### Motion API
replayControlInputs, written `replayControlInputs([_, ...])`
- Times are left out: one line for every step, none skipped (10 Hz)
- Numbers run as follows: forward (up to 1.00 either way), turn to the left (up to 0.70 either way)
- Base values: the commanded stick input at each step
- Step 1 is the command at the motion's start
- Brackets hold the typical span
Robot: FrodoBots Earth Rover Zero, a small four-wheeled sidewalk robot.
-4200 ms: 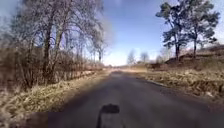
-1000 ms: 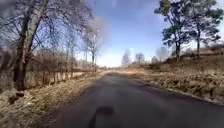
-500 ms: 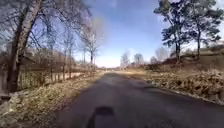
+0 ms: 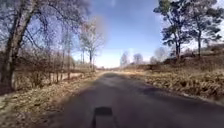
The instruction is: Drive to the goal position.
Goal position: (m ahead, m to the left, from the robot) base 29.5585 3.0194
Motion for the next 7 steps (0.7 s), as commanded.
replayControlInputs([0.85, 0.0])
replayControlInputs([0.85, 0.0])
replayControlInputs([0.85, 0.0])
replayControlInputs([0.85, 0.0])
replayControlInputs([0.85, 0.0])
replayControlInputs([0.85, 0.0])
replayControlInputs([0.85, 0.0])
